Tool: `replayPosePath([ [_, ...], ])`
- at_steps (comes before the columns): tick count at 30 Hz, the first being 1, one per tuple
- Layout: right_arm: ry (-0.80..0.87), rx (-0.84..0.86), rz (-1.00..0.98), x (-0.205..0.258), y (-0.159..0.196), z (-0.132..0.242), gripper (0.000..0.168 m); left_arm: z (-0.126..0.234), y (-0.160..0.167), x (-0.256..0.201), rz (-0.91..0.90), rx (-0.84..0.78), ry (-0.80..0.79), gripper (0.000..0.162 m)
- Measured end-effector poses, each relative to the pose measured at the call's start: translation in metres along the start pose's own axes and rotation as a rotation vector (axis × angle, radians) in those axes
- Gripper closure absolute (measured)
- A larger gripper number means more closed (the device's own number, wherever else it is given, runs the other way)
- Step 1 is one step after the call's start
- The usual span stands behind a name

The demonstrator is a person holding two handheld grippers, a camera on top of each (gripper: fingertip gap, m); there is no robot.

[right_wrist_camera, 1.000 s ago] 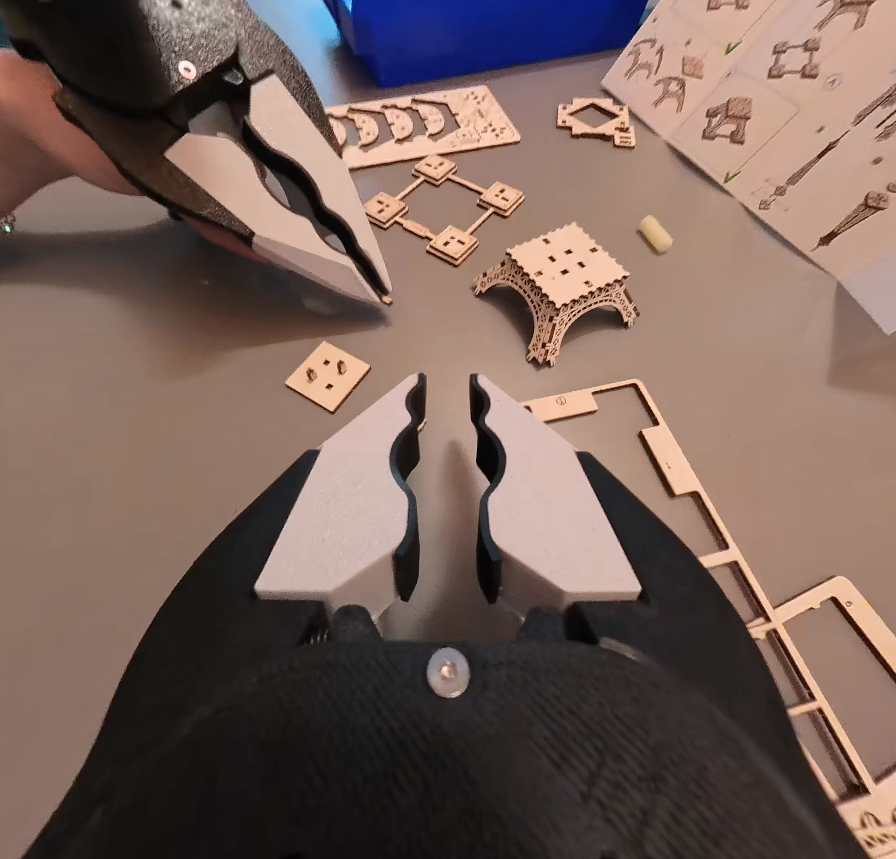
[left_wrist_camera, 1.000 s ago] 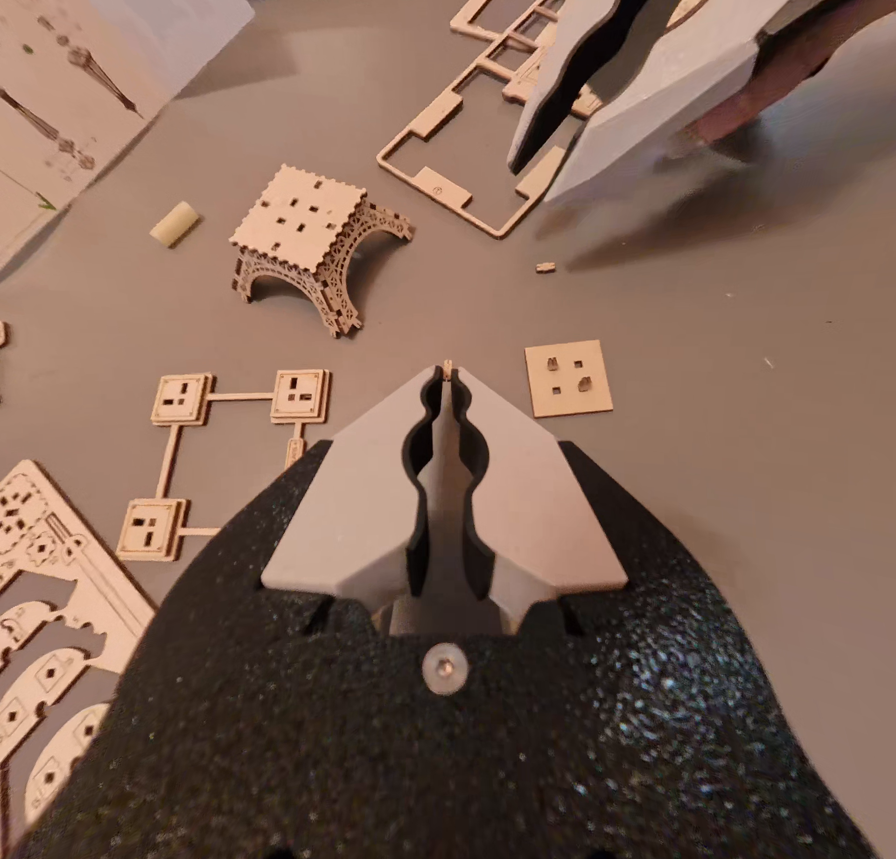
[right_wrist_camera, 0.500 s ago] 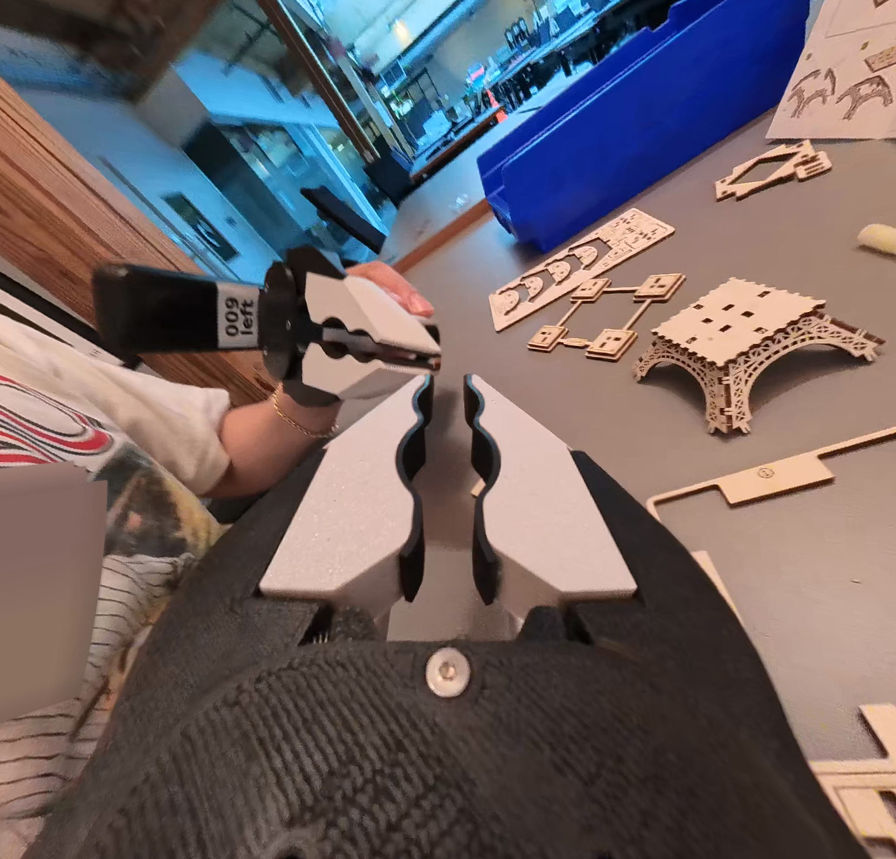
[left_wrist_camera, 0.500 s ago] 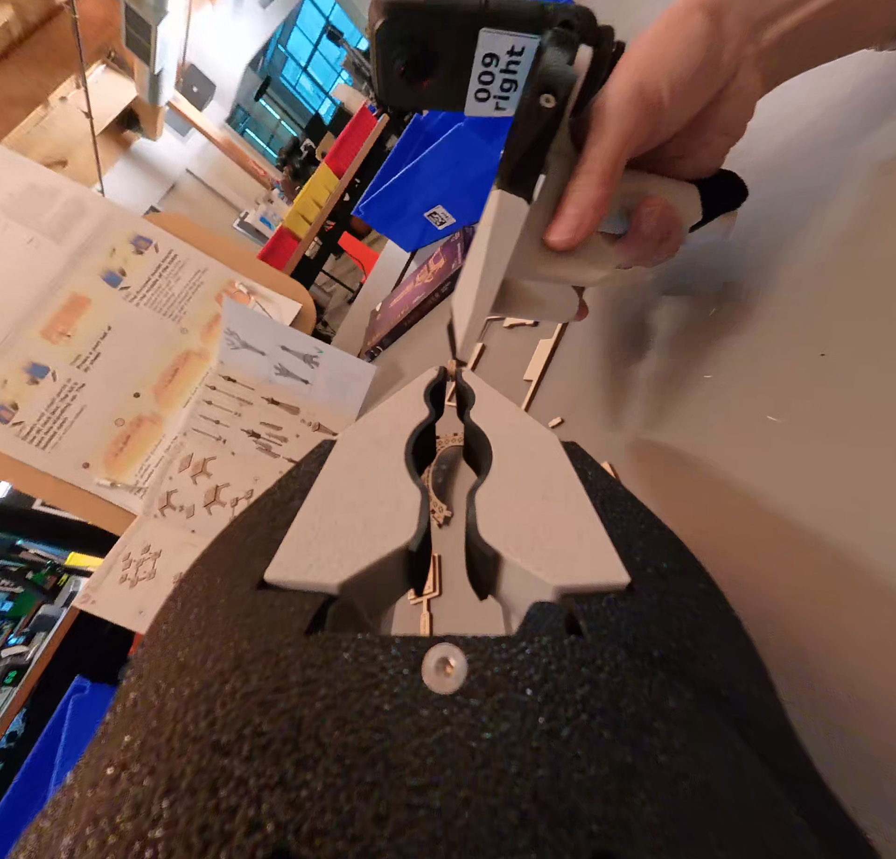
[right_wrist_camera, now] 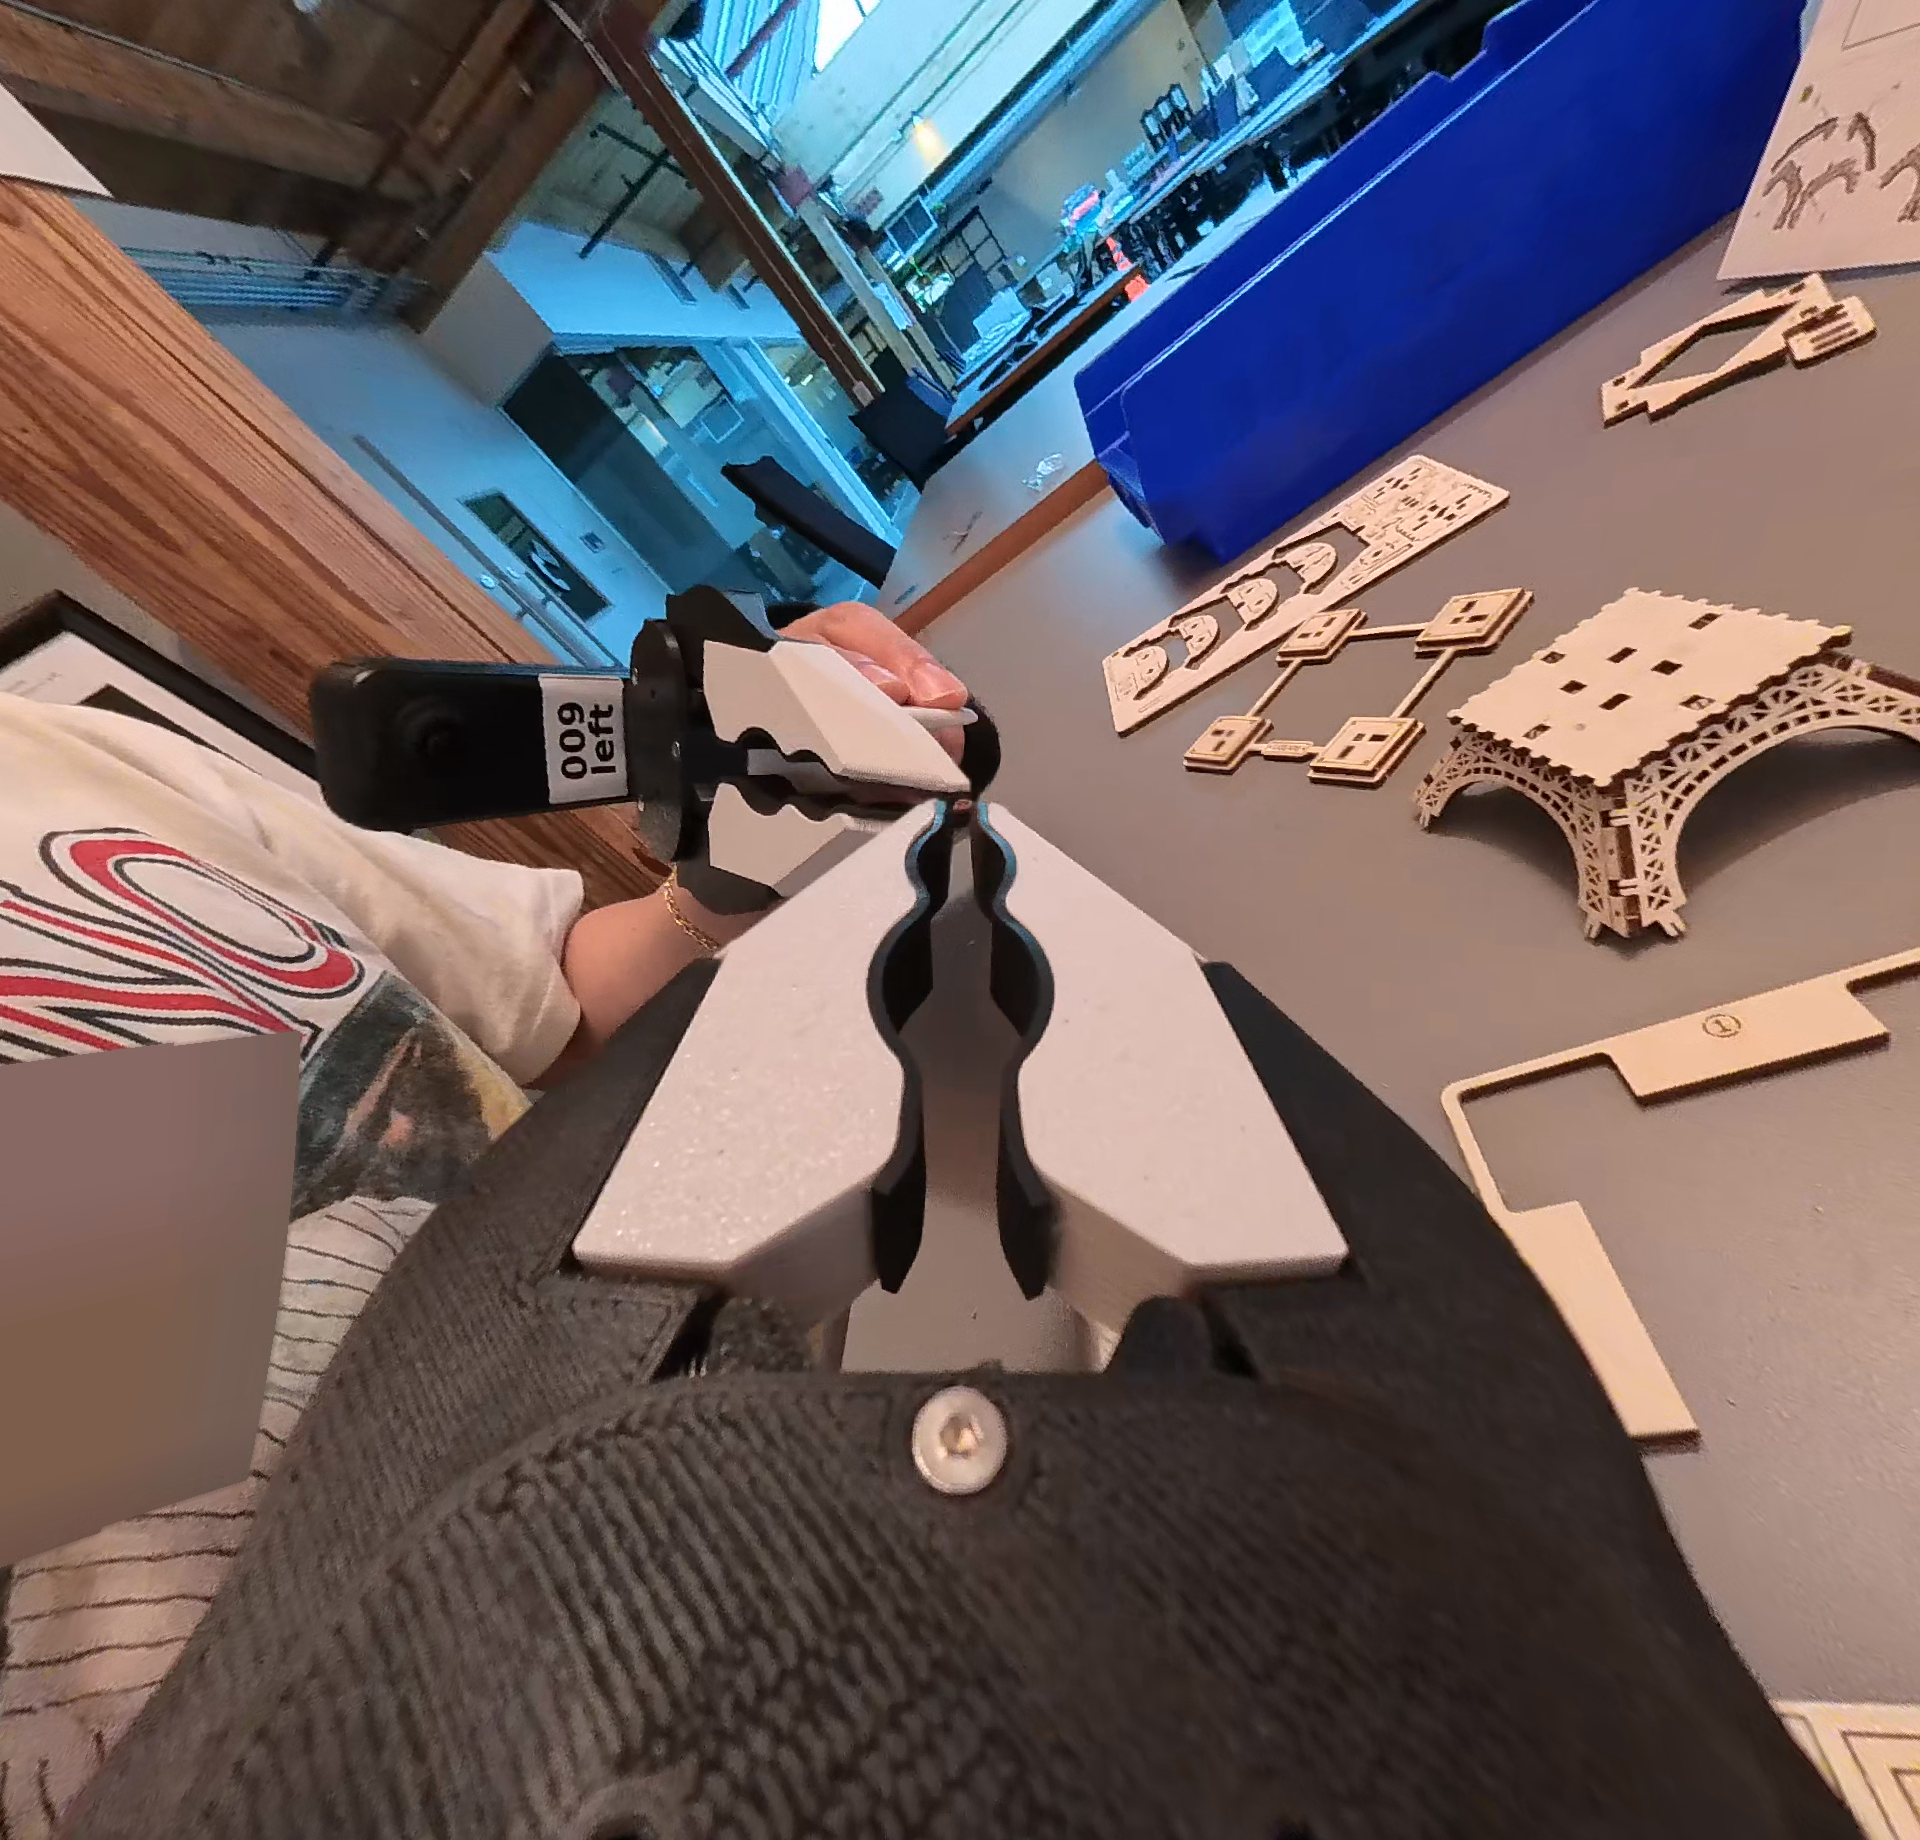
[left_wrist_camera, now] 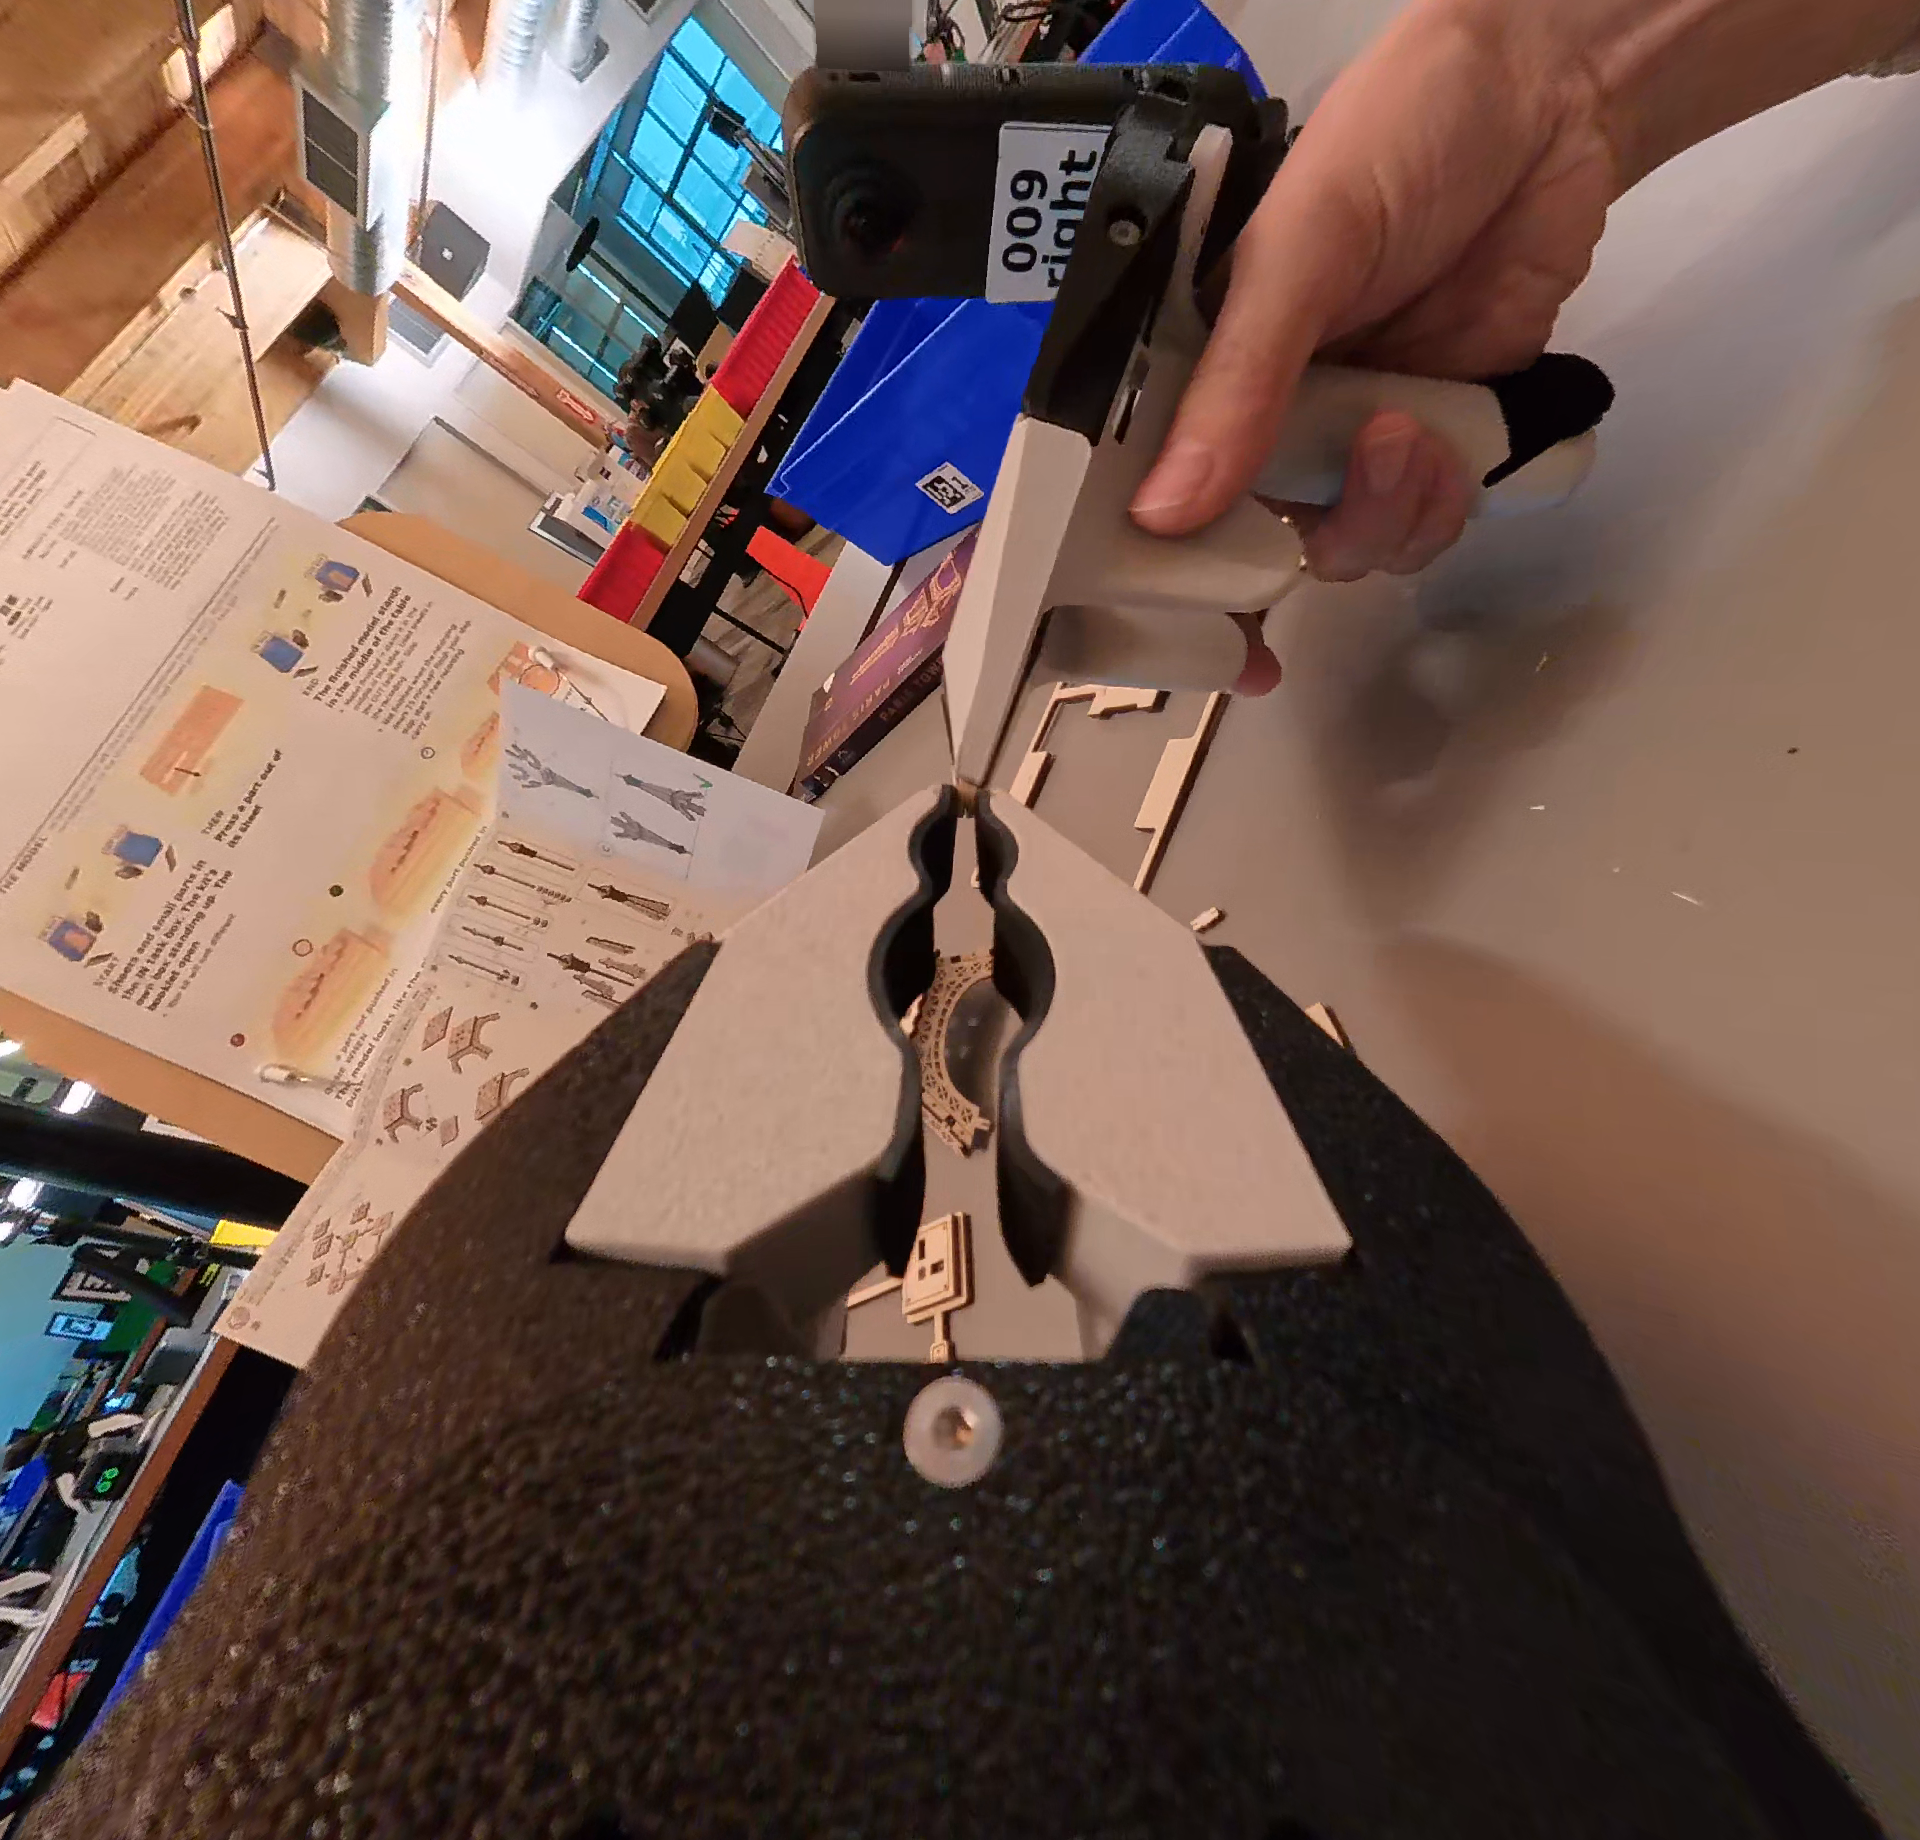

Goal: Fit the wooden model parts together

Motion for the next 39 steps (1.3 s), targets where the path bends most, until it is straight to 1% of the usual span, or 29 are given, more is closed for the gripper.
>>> replayPosePath([
  [3, -0.009, 0.001, -0.013, -0.001, 0.001, 0.000, 0.168, 0.000, 0.000, 0.000, -0.001, 0.002, 0.010, 0.162],
  [5, -0.037, -0.015, -0.061, -0.001, -0.001, 0.000, 0.168, 0.001, -0.001, 0.001, 0.029, -0.019, 0.012, 0.161],
  [10, -0.203, -0.119, -0.285, 0.004, -0.009, 0.005, 0.168, 0.009, -0.011, 0.008, 0.211, -0.158, 0.048, 0.157],
  [13, -0.298, -0.119, -0.353, 0.011, -0.009, 0.005, 0.168, 0.011, -0.011, 0.012, 0.243, -0.181, 0.052, 0.152],
  [17, -0.348, -0.112, -0.388, 0.015, -0.008, 0.003, 0.168, 0.014, -0.018, 0.013, 0.256, -0.231, 0.085, 0.152],
  [19, -0.372, -0.107, -0.403, 0.018, -0.008, 0.002, 0.168, 0.015, -0.021, 0.012, 0.255, -0.245, 0.095, 0.157],
  [30, -0.387, -0.082, -0.421, 0.019, -0.003, -0.001, 0.168, 0.016, -0.020, 0.008, 0.255, -0.249, 0.118, 0.162],
  [32, -0.368, -0.080, -0.411, 0.018, -0.002, -0.002, 0.168, 0.016, -0.018, 0.007, 0.250, -0.229, 0.124, 0.162],
  [35, -0.299, -0.063, -0.343, 0.014, -0.001, -0.002, 0.168, 0.016, -0.013, 0.008, 0.241, -0.165, 0.141, 0.162],
  [37, -0.205, -0.024, -0.220, 0.008, -0.001, 0.002, 0.164, 0.018, -0.004, 0.011, 0.247, -0.060, 0.176, 0.162],
  [39, -0.065, 0.052, -0.003, 0.003, 0.001, 0.006, 0.162, 0.019, 0.007, 0.013, 0.300, 0.055, 0.231, 0.162],
])
Point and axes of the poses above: each gripper's, where its closed fingertips meet, z back along the fingers, y out of its underside, x = y × z across the jaws, the point moved 4 cm from there along z, back along the fingers, and after that the axes turned 1 degree about -x, right-handed, at the moved point
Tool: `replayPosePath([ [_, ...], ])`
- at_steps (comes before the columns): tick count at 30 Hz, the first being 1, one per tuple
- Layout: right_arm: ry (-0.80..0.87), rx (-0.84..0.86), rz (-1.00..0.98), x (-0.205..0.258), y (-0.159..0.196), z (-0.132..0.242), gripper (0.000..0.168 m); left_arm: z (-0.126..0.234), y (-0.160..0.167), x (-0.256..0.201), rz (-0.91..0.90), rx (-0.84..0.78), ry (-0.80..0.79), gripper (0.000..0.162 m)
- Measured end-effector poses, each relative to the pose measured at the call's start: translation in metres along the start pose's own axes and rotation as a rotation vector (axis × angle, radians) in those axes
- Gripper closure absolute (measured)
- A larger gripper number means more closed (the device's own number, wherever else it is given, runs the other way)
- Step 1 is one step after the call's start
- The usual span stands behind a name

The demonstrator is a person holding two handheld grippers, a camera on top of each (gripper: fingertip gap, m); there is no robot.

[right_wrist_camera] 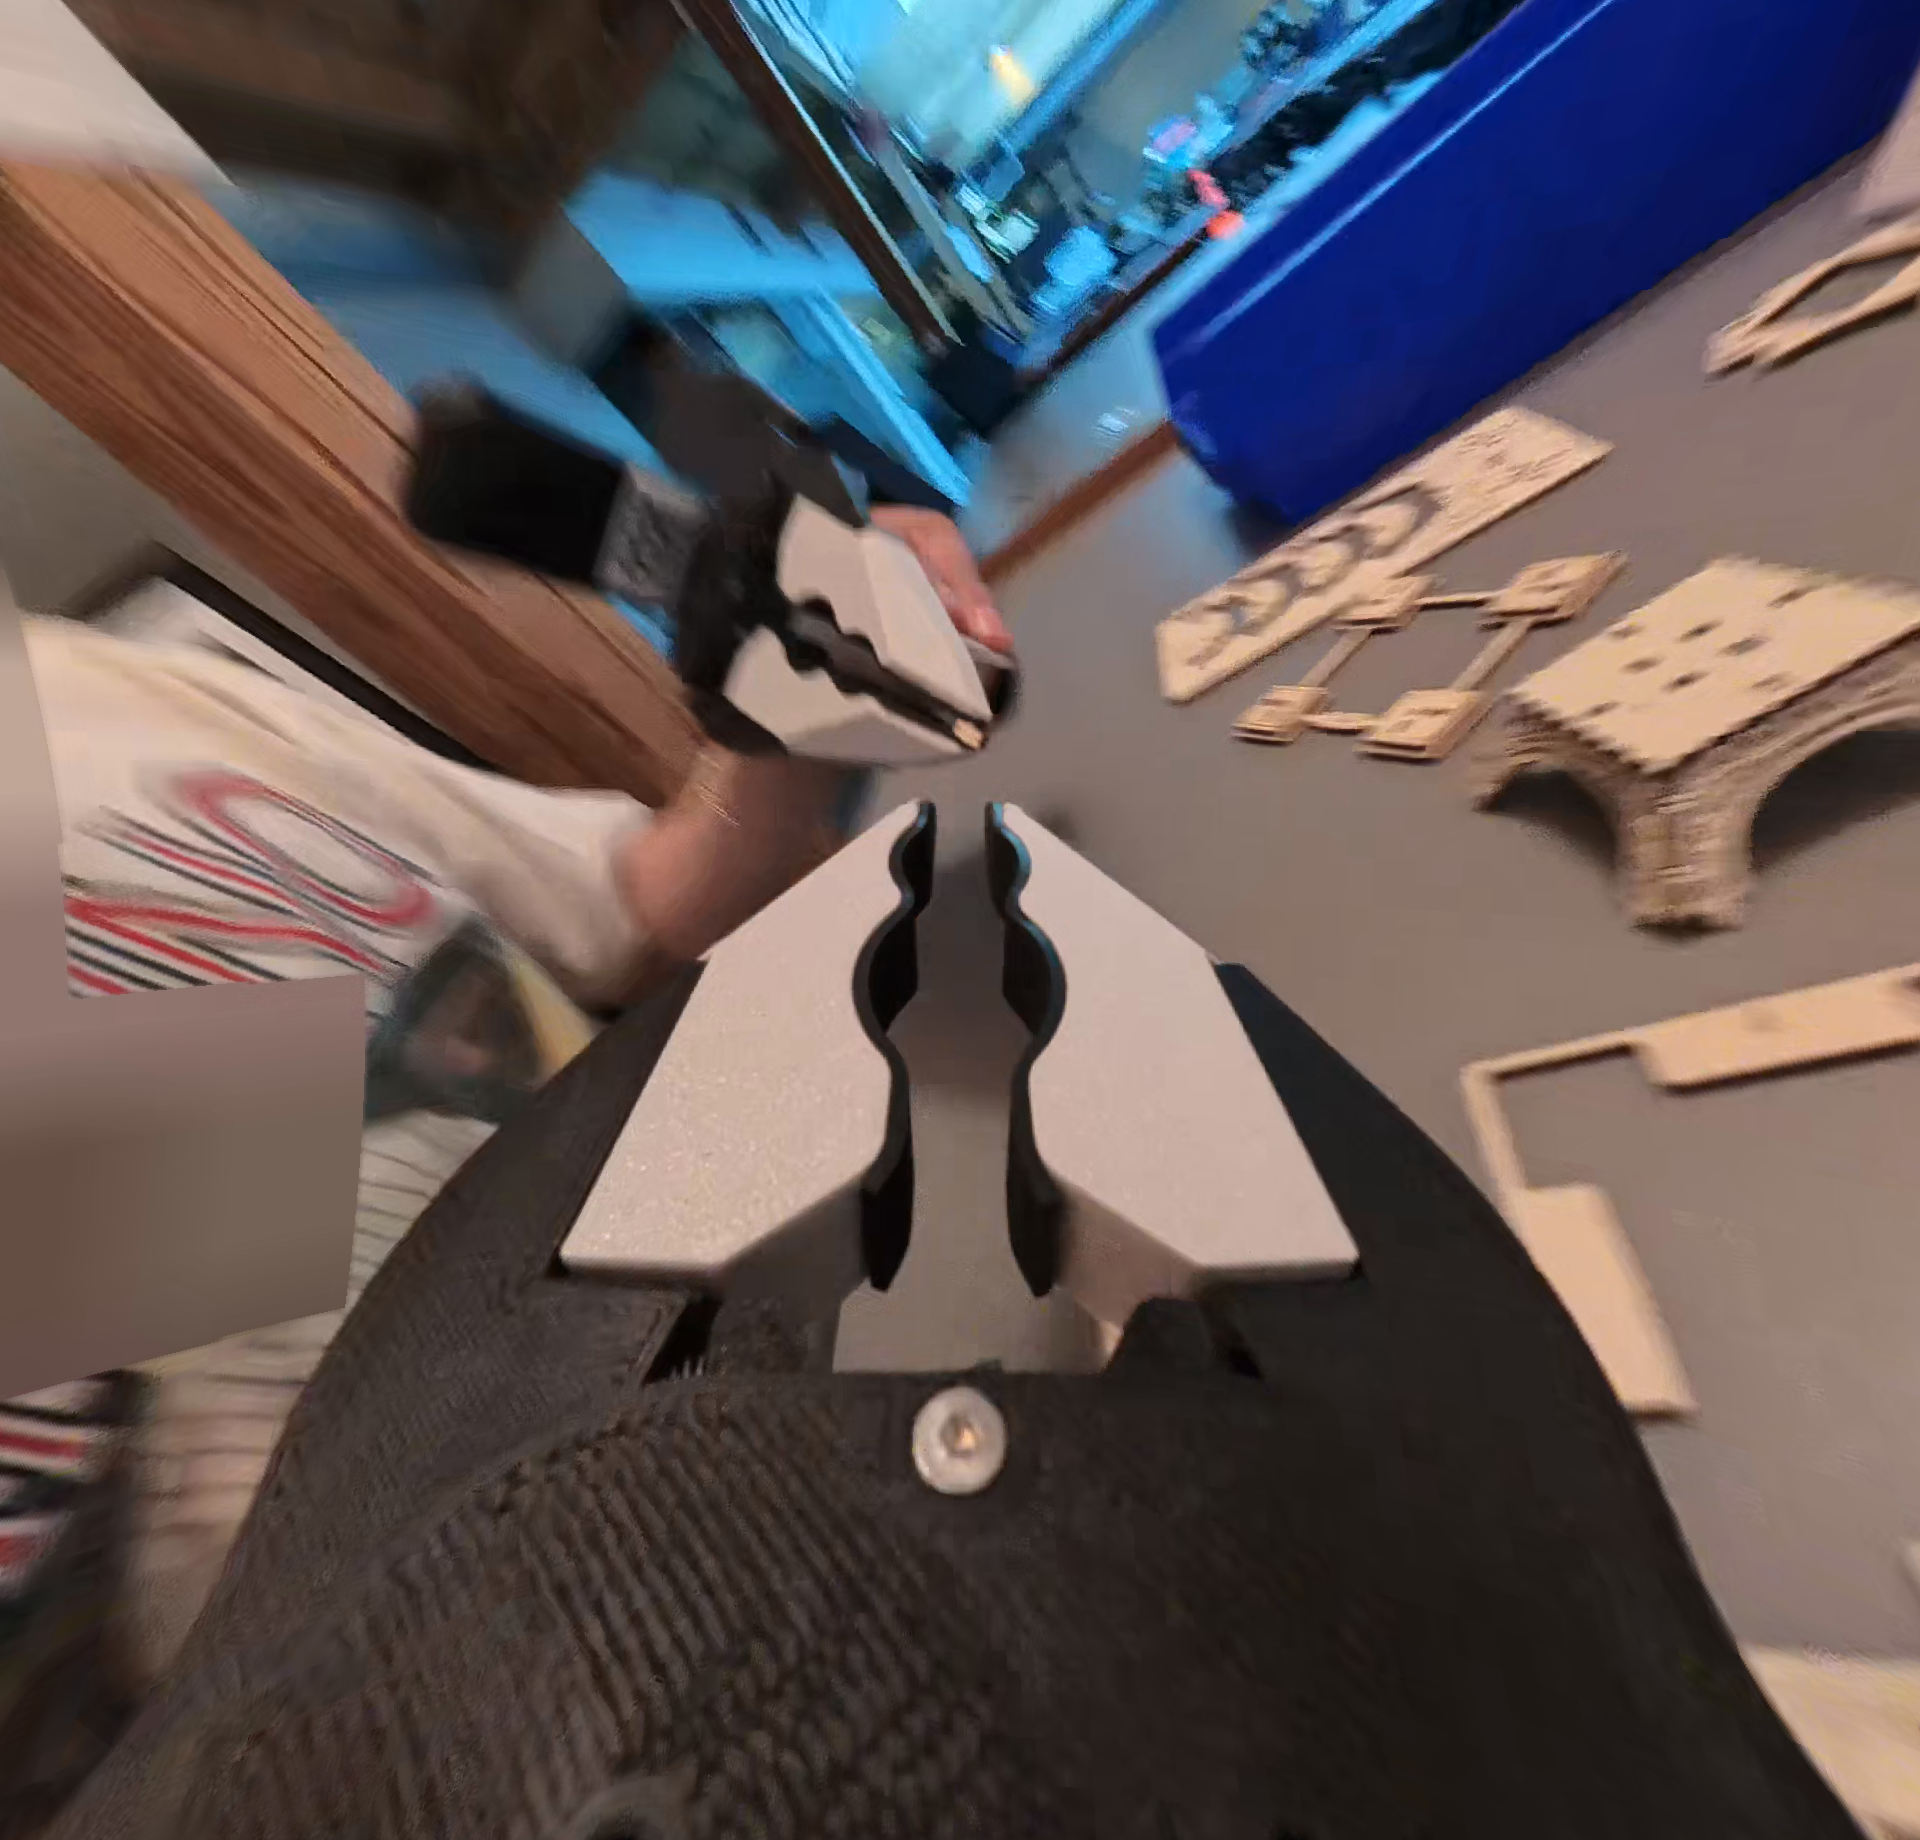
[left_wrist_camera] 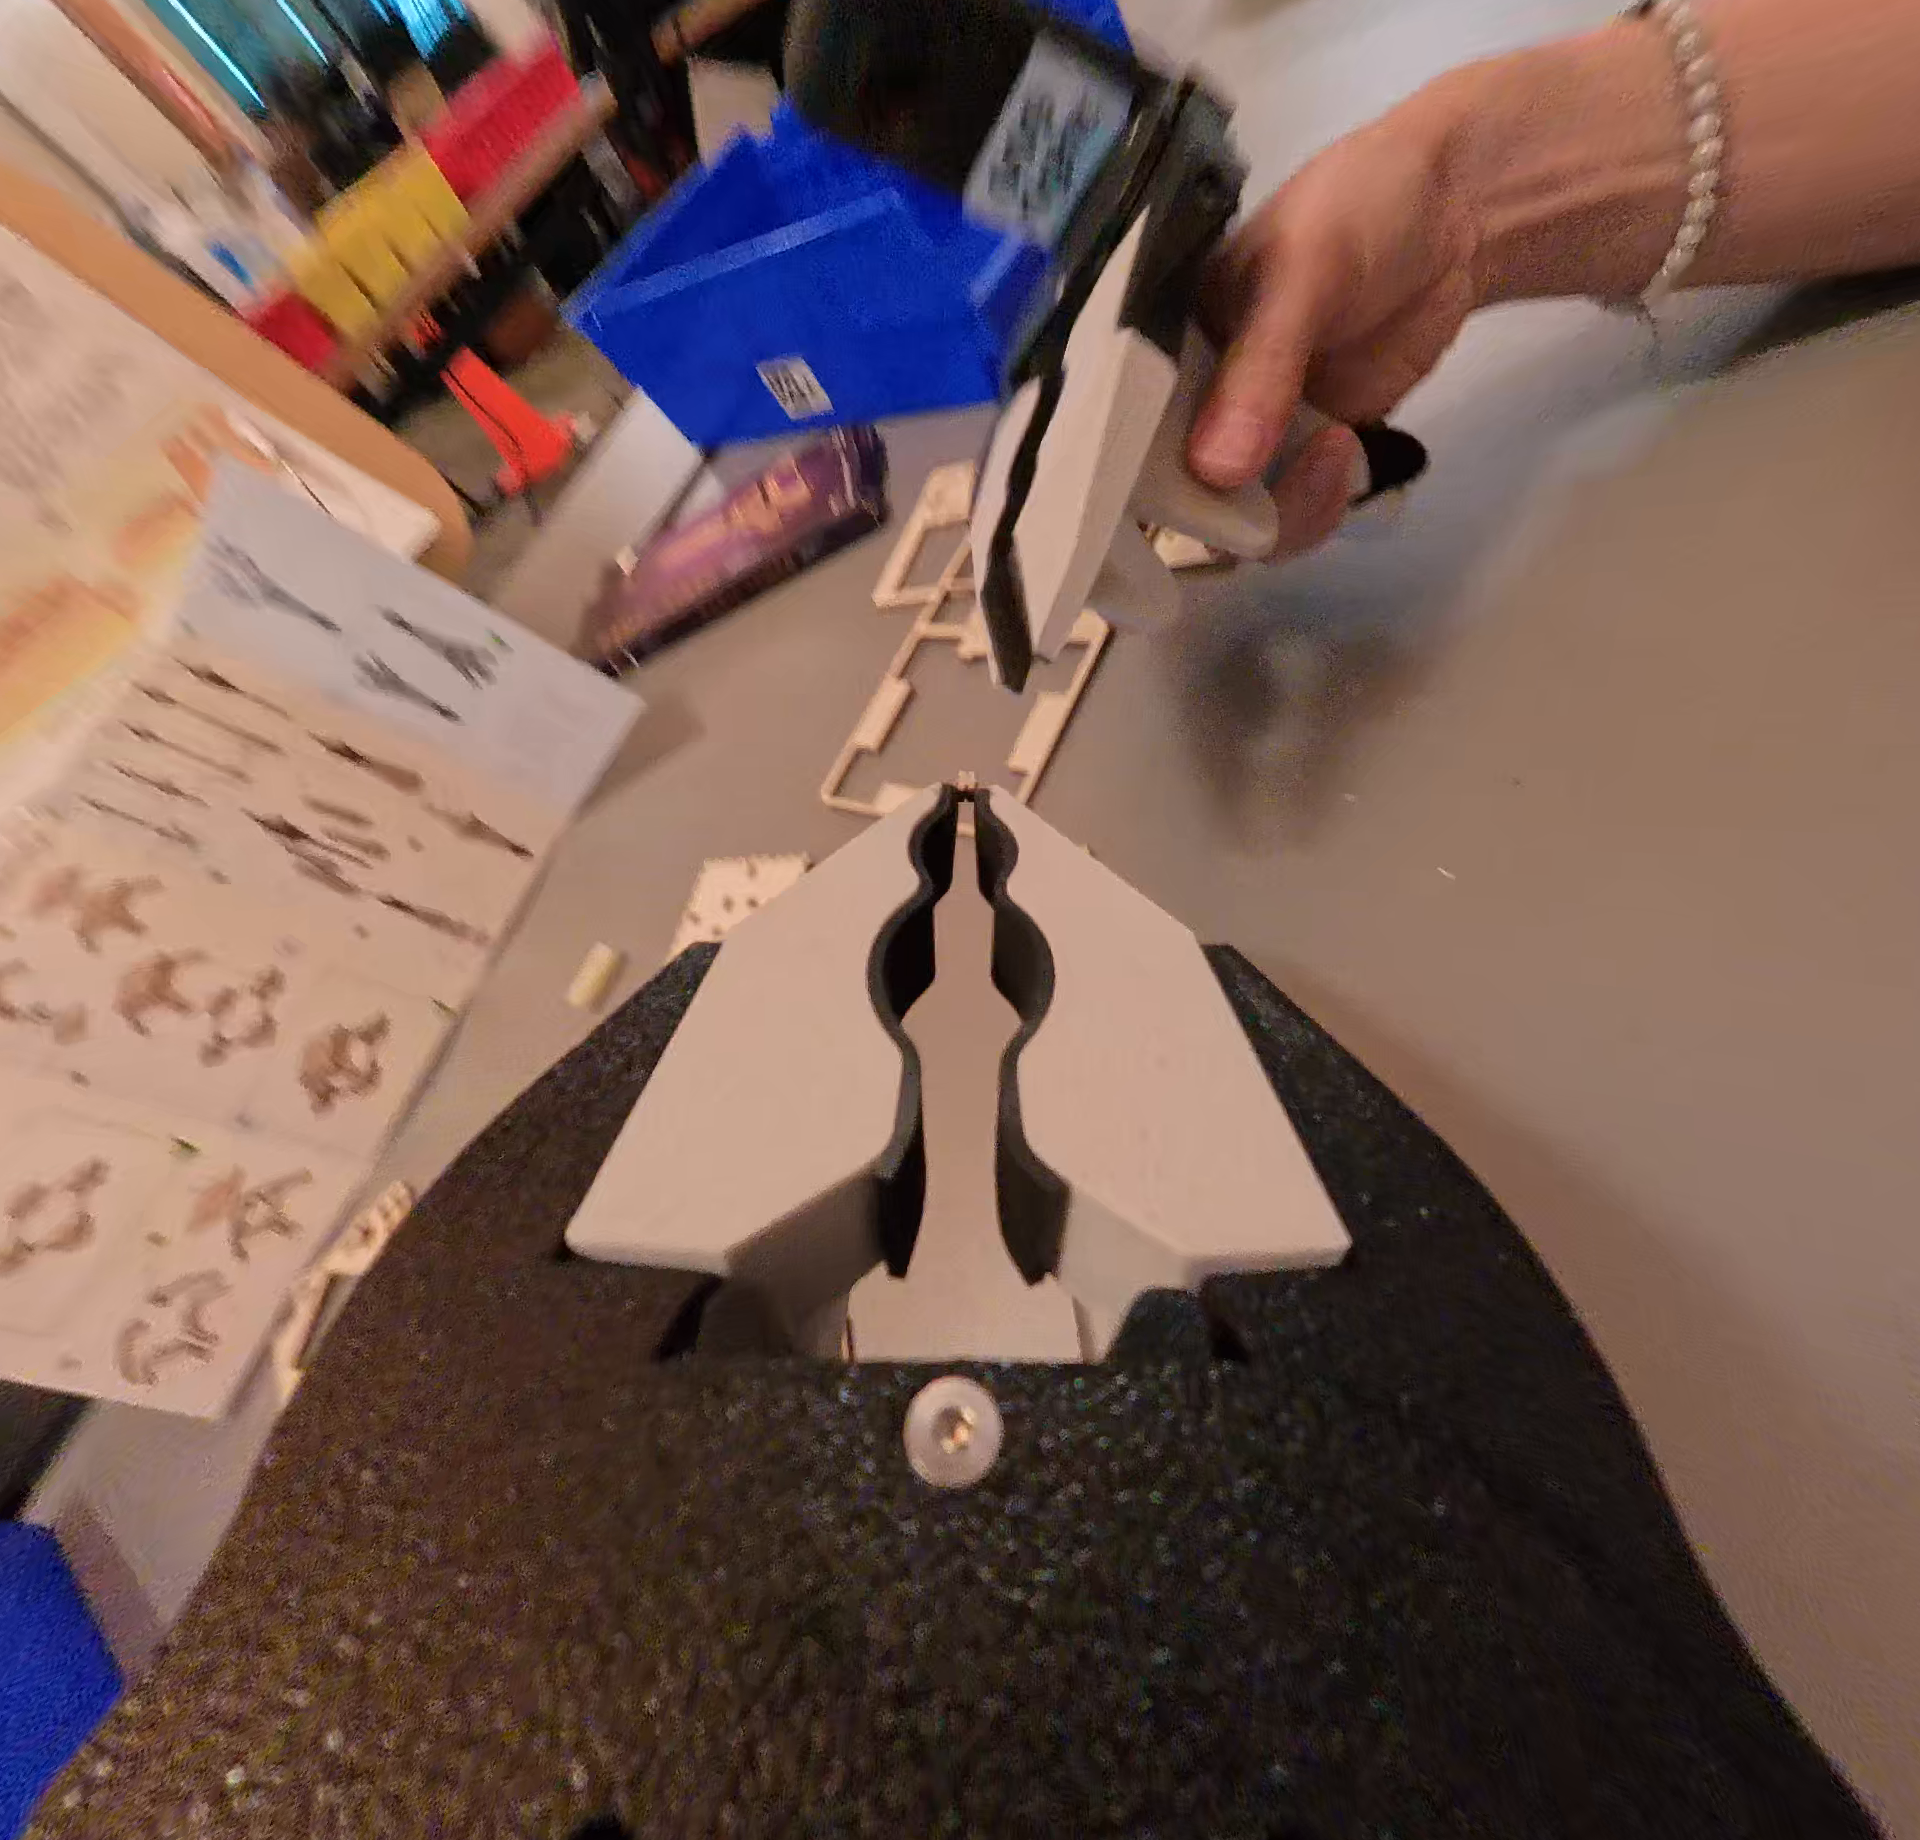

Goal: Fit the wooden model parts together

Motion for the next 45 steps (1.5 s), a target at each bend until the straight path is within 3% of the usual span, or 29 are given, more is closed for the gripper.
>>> replayPosePath([
  [3, 0.278, 0.207, 0.423, -0.013, 0.011, 0.004, 0.157, -0.002, 0.017, -0.002, 0.134, 0.162, 0.098, 0.162],
  [5, 0.373, 0.327, 0.665, -0.016, 0.022, 0.001, 0.150, -0.005, 0.033, -0.007, 0.226, 0.302, 0.169, 0.162],
  [11, 0.382, 0.538, 1.073, -0.014, 0.059, -0.020, 0.157, -0.014, 0.054, -0.024, 0.438, 0.566, 0.316, 0.162],
  [14, 0.389, 0.597, 1.197, -0.017, 0.069, -0.020, 0.163, -0.018, 0.055, -0.025, 0.508, 0.609, 0.324, 0.162],
  [32, 0.446, 0.638, 1.271, -0.019, 0.076, -0.026, 0.166, -0.028, 0.064, -0.031, 0.537, 0.745, 0.346, 0.162],
  [42, 0.366, 0.614, 1.191, -0.009, 0.075, -0.025, 0.149, -0.025, 0.066, -0.029, 0.525, 0.771, 0.334, 0.162],
  [45, 0.284, 0.665, 1.090, -0.003, 0.075, -0.024, 0.131, -0.026, 0.066, -0.029, 0.491, 0.773, 0.346, 0.162],
])
Point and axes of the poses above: each gripper's, where its closed fingertips meet, z back along the fingers, y out of its underside, x = y × z across the jaws, the point moved 4 cm from there along z, back along the fingers, and after that the axes turned 1 degree about -x, right-handed, at the moved point
